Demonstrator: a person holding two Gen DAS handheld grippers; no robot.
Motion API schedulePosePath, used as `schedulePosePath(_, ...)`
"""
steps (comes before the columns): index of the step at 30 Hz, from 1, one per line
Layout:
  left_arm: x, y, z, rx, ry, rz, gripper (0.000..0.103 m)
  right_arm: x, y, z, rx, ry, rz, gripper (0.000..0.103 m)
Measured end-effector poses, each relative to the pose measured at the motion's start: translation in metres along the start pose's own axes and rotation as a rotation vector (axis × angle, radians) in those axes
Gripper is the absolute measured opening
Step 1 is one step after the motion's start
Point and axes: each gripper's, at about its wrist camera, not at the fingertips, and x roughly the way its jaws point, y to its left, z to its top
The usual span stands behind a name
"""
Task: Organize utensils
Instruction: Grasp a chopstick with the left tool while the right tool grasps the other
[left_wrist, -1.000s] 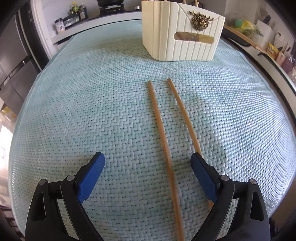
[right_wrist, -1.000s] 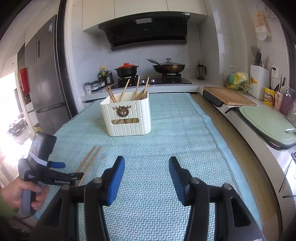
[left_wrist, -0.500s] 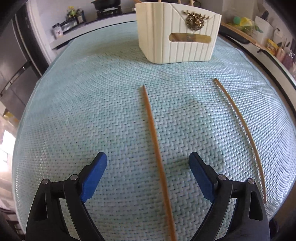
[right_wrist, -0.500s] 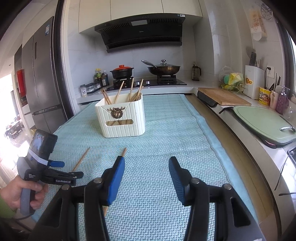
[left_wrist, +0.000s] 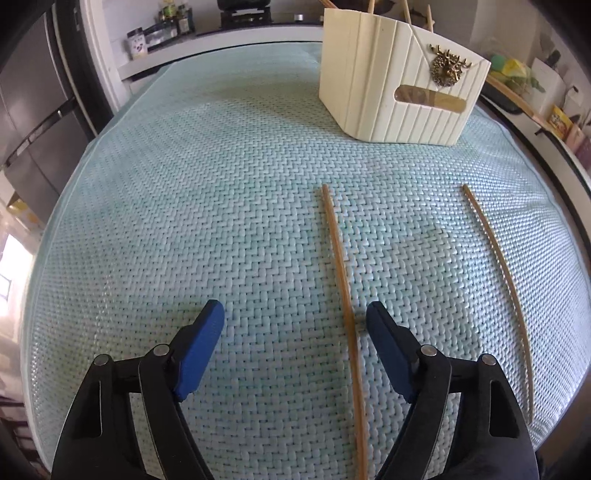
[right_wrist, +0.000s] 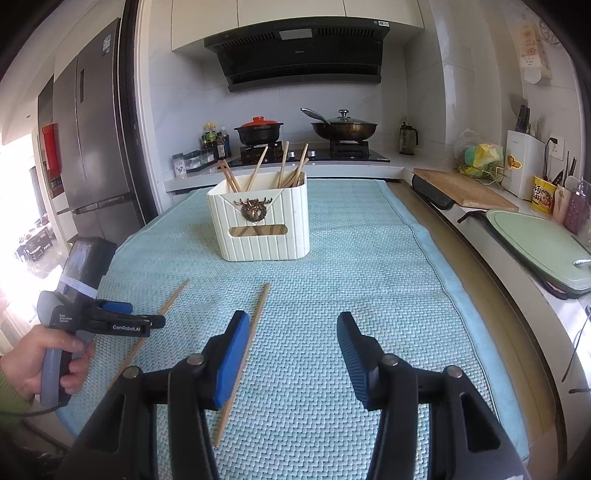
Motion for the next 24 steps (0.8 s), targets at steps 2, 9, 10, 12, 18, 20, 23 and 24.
schedulePosePath(2, 0.002, 0.002, 0.005, -0.001, 0.002, -0.004, 0.074, 0.001, 0.001, 0.0, -0.004, 0.006, 0.001, 0.05)
schedulePosePath(9, 0.012, 0.008, 0.025, 0.014, 0.011, -0.027, 0.048, 0.005, 0.007, -0.003, -0.024, 0.034, 0.006, 0.05)
schedulePosePath(10, 0.012, 0.007, 0.026, 0.02, 0.013, -0.027, 0.045, 0.007, 0.008, -0.003, -0.025, 0.039, 0.008, 0.05)
schedulePosePath(12, 0.013, 0.004, 0.028, 0.038, 0.016, -0.036, 0.031, 0.01, 0.01, -0.004, -0.028, 0.052, 0.01, 0.05)
schedulePosePath(18, 0.011, -0.002, 0.023, 0.073, 0.007, -0.073, 0.005, 0.026, 0.013, -0.008, -0.024, 0.103, 0.034, 0.05)
schedulePosePath(20, 0.01, 0.002, 0.022, 0.056, 0.003, -0.088, 0.004, 0.036, 0.018, -0.009, -0.024, 0.125, 0.056, 0.05)
schedulePosePath(23, 0.01, 0.008, 0.021, 0.028, 0.002, -0.114, 0.004, 0.054, 0.027, -0.007, -0.031, 0.159, 0.089, 0.05)
schedulePosePath(24, 0.007, 0.007, 0.016, 0.02, 0.001, -0.122, 0.004, 0.062, 0.031, -0.006, -0.034, 0.17, 0.101, 0.05)
